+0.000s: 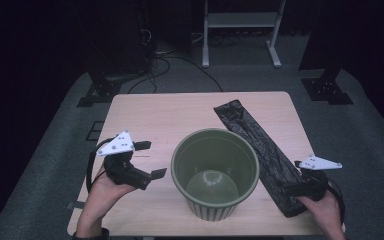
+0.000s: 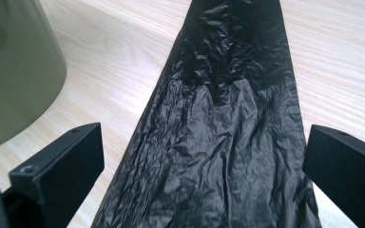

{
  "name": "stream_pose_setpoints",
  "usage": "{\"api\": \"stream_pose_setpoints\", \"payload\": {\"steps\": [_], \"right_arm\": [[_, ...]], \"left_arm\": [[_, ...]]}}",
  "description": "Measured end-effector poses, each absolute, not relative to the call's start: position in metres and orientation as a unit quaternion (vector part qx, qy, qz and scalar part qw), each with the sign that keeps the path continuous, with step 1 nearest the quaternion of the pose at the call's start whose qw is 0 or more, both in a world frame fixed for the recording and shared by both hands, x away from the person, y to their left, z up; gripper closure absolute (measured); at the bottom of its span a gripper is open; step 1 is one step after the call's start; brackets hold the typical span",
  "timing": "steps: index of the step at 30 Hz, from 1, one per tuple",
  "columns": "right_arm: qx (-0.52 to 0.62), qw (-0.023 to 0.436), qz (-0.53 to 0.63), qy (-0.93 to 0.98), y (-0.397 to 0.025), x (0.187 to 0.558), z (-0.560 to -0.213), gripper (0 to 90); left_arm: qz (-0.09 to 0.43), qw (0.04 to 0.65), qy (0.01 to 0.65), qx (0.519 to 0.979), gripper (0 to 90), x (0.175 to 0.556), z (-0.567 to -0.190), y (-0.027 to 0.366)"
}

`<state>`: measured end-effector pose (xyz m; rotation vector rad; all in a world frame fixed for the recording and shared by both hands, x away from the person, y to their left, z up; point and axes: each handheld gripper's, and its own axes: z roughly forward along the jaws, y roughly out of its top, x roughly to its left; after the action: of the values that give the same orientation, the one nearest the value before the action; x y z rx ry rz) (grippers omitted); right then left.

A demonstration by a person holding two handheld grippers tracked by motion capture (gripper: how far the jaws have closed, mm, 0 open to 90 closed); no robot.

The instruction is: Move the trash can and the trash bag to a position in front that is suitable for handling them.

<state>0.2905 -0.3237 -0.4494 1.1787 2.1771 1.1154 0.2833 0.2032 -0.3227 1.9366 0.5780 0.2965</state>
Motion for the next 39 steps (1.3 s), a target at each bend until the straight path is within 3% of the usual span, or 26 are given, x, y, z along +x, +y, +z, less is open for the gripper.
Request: {"api": "stream_pose_setpoints", "payload": {"steps": [5, 12, 18, 25, 27, 39], "right_arm": [[0.424, 0.215, 0.395, 0.786, -0.318, 0.301, -0.449, 0.0], [0.429, 0.217, 0.394, 0.783, -0.312, 0.317, -0.456, 0.0], [0.438, 0.219, 0.384, 0.783, -0.31, 0.331, -0.458, 0.0], [0.444, 0.21, 0.371, 0.788, -0.302, 0.352, -0.469, 0.0], [0.446, 0.208, 0.364, 0.791, -0.299, 0.358, -0.471, 0.0], [0.447, 0.201, 0.341, 0.802, -0.288, 0.373, -0.486, 0.0]], "left_arm": [[0.157, 0.512, 0.264, 0.802, 0.0, 0.272, -0.339, 0.229], [0.161, 0.484, 0.294, 0.808, 0.0, 0.264, -0.384, 0.249], [0.155, 0.483, 0.29, 0.812, 0.0, 0.27, -0.424, 0.25], [0.136, 0.425, 0.303, 0.842, 0.0, 0.282, -0.462, 0.239], [0.136, 0.4, 0.302, 0.855, 0.0, 0.285, -0.468, 0.235], [0.129, 0.376, 0.31, 0.864, 0.0, 0.293, -0.483, 0.231]]}}
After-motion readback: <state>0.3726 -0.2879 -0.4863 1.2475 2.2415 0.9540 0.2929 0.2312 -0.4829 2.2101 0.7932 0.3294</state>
